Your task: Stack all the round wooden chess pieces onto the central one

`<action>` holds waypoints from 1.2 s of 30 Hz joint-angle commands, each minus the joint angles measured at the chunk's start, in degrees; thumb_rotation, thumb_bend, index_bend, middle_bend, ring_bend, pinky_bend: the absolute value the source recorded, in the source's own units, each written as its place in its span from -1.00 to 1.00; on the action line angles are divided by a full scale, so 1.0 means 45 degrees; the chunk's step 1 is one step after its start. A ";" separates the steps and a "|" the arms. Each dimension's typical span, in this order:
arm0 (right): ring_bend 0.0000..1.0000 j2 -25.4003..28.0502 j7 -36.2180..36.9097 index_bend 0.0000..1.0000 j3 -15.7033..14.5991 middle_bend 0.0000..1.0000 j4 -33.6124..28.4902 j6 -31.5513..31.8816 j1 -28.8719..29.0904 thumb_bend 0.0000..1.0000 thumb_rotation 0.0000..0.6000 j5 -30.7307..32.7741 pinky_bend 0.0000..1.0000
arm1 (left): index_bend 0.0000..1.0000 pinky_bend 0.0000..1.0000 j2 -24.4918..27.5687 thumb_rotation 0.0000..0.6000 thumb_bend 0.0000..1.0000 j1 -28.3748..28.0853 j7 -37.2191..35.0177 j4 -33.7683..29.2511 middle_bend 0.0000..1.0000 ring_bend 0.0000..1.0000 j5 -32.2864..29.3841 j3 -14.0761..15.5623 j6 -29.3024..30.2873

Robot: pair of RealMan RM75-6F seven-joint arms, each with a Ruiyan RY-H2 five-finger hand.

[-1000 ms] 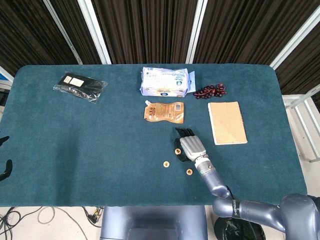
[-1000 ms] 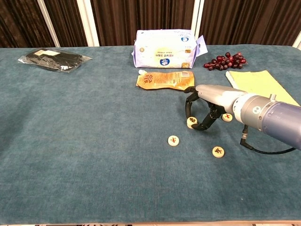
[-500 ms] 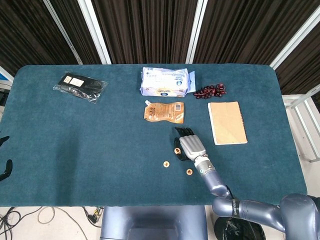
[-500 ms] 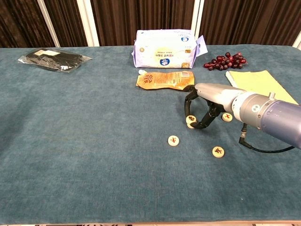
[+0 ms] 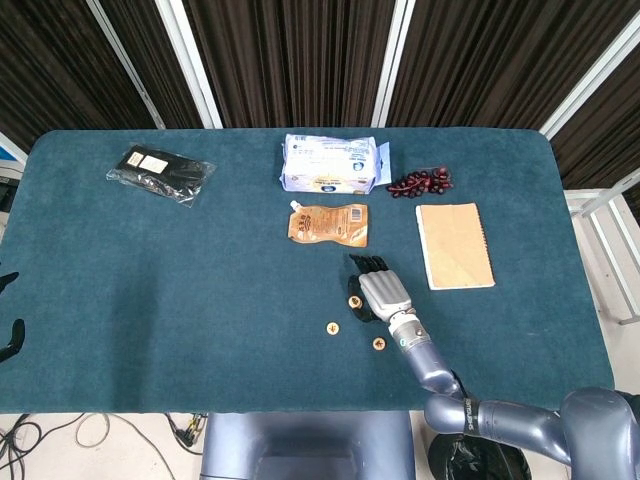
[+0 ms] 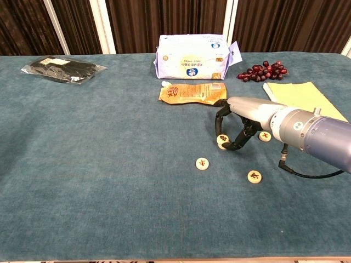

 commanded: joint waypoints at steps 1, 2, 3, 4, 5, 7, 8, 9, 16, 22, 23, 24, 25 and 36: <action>-1.00 0.0004 -0.0015 0.08 0.0002 -1.00 0.0001 0.0000 0.0004 -0.18 1.00 0.0000 -1.00 | -0.68 -1.00 0.0000 1.00 -0.02 0.0004 0.0004 -0.0005 -1.00 -1.00 0.0006 -0.0001 0.0013; -1.00 0.0007 -0.0015 0.07 0.0004 -1.00 -0.0013 0.0000 0.0004 -0.18 1.00 -0.0005 -1.00 | -0.68 -1.00 0.0001 1.00 -0.02 0.0004 0.0006 -0.0006 -1.00 -1.00 0.0003 -0.0003 0.0015; -1.00 0.0011 -0.0018 0.07 0.0002 -1.00 -0.0022 0.0005 0.0001 -0.18 1.00 -0.0010 -1.00 | -0.68 -1.00 0.0001 1.00 -0.02 0.0005 0.0005 -0.0008 -1.00 -1.00 -0.0004 -0.0005 0.0014; -1.00 0.0011 -0.0021 0.07 0.0002 -1.00 -0.0027 0.0012 0.0000 -0.18 1.00 -0.0016 -1.00 | -0.68 -1.00 0.0001 1.00 -0.02 0.0005 0.0001 -0.0010 -1.00 -1.00 -0.0007 -0.0007 0.0013; -1.00 0.0013 -0.0021 0.07 0.0000 -1.00 -0.0032 0.0010 0.0000 -0.18 1.00 -0.0023 -1.00 | -0.68 -1.00 0.0002 1.00 -0.02 0.0003 0.0003 -0.0011 -1.00 -1.00 -0.0008 -0.0009 0.0012; -1.00 0.0033 0.0013 0.07 0.0000 -1.00 -0.0061 -0.0017 -0.0011 -0.18 1.00 -0.0018 -1.00 | -0.68 -1.00 0.0002 1.00 -0.02 0.0003 0.0004 -0.0011 -1.00 -1.00 -0.0013 -0.0007 0.0007; -1.00 0.0037 0.0021 0.07 0.0006 -1.00 -0.0062 -0.0017 -0.0012 -0.18 1.00 -0.0019 -1.00 | -0.68 -1.00 0.0001 1.00 -0.02 0.0002 -0.0003 -0.0015 -1.00 -1.00 -0.0011 -0.0007 0.0004; -1.00 0.0038 0.0023 0.07 0.0007 -1.00 -0.0052 -0.0015 -0.0014 -0.19 1.00 -0.0018 -1.00 | -0.68 -1.00 0.0003 1.00 -0.02 0.0001 -0.0005 -0.0021 -1.00 -1.00 -0.0009 -0.0006 0.0002; -1.00 0.0074 0.0012 0.05 0.0001 -1.00 -0.0078 -0.0048 -0.0013 -0.18 1.00 -0.0007 -1.00 | -0.68 -1.00 0.0017 1.00 -0.02 0.0002 -0.0030 -0.0031 -1.00 -1.00 -0.0011 -0.0010 0.0002; -1.00 0.0109 -0.0006 0.05 -0.0014 -1.00 -0.0089 -0.0084 -0.0018 -0.18 1.00 0.0039 -1.00 | -0.68 -1.00 0.0013 1.00 -0.02 0.0001 -0.0008 -0.0052 -1.00 -1.00 -0.0017 -0.0015 0.0008; -1.00 0.0111 0.0003 0.05 -0.0013 -1.00 -0.0094 -0.0084 -0.0023 -0.18 1.00 0.0040 -1.00 | -0.68 -1.00 0.0014 1.00 -0.02 0.0001 -0.0004 -0.0050 -1.00 -1.00 -0.0018 -0.0015 0.0007; -1.00 0.0112 0.0003 0.05 -0.0016 -1.00 -0.0094 -0.0083 -0.0024 -0.18 1.00 0.0037 -1.00 | -0.68 -1.00 0.0014 1.00 -0.02 -0.0002 -0.0001 -0.0052 -1.00 -1.00 -0.0015 -0.0014 0.0003; -1.00 0.0112 0.0000 0.05 -0.0022 -1.00 -0.0091 -0.0072 -0.0028 -0.18 1.00 0.0027 -1.00 | -0.68 -1.00 0.0015 1.00 -0.02 -0.0004 0.0000 -0.0057 -1.00 -1.00 -0.0012 -0.0012 -0.0001; -1.00 0.0121 -0.0008 -0.02 -0.0060 -1.00 -0.0103 -0.0118 -0.0030 -0.18 1.00 0.0035 -1.00 | -0.68 -1.00 0.0019 1.00 -0.02 -0.0005 0.0015 -0.0069 -1.00 -1.00 -0.0020 -0.0014 -0.0004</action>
